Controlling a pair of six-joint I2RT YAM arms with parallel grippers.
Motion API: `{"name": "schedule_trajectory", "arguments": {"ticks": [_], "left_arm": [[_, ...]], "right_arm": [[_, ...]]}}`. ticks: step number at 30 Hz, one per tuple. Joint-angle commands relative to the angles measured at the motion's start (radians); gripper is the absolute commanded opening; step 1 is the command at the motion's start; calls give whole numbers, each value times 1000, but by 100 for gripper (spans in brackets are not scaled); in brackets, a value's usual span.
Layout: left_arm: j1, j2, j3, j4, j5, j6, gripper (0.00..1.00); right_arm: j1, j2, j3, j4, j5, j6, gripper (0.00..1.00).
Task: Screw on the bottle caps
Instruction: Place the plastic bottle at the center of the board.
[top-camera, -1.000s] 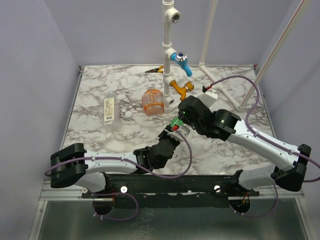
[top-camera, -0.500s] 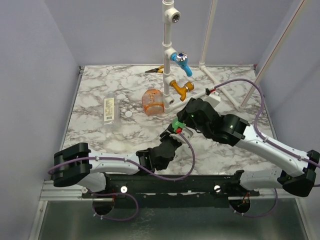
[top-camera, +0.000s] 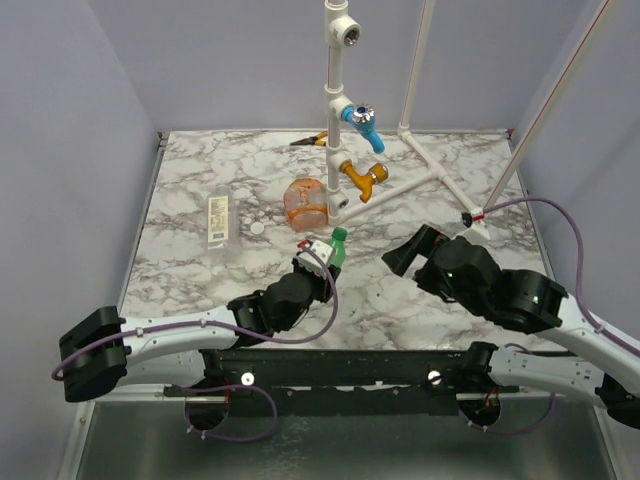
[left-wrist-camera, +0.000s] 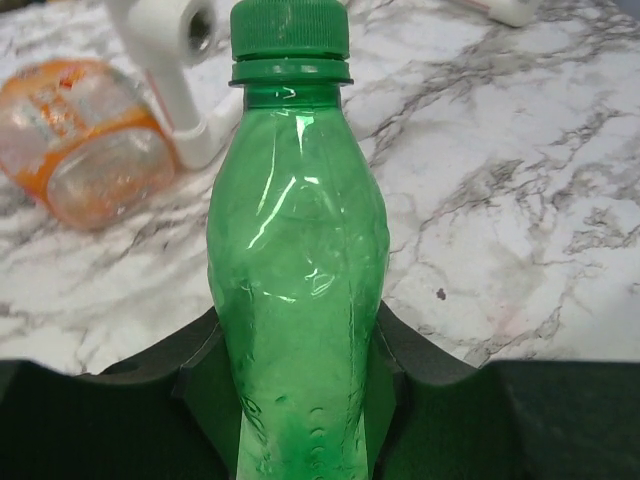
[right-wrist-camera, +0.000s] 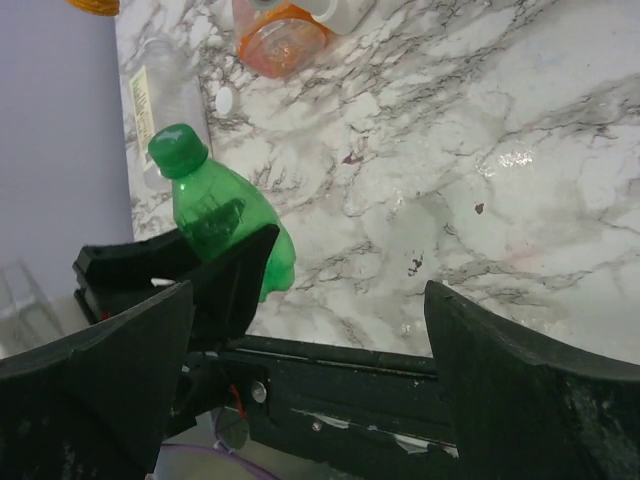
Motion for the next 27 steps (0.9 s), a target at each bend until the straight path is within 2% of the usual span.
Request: {"name": "schedule_trajectory", "arguments": {"ticks": [1, 5, 8, 11, 13, 15, 16, 17, 18, 23, 27], "left_arm": [[133, -46, -44, -210, 173, -317, 20], [253, 27, -50, -226, 274, -451, 30], [355, 134, -27, -223, 366, -524, 32], [399, 235, 1, -194, 398, -550, 33], [421, 283, 23, -192, 417, -559, 38], [430, 314, 39, -192, 429, -562, 54], [431, 324, 45, -192, 431, -562, 69], [431, 329, 52, -195, 432, -560, 95], [432, 328, 57, -201, 432, -560, 98], [442, 268, 113, -310, 412, -539, 98], [450, 183, 200, -476, 376, -505, 98]], "right_arm": [[7, -85, -77, 51, 64, -46, 100], [7, -33, -96, 118, 70, -114, 100], [7, 10, -125, 186, 57, -149, 100], [8, 35, -158, 250, 42, -180, 100], [7, 47, -167, 263, 39, -181, 100], [7, 57, -176, 268, 33, -181, 100], [7, 61, -180, 272, 30, -180, 100], [7, 61, -184, 276, 28, -182, 100], [7, 63, -185, 278, 25, -186, 100], [8, 63, -160, 244, 52, -182, 100], [7, 43, -138, 244, 78, -212, 100]]}}
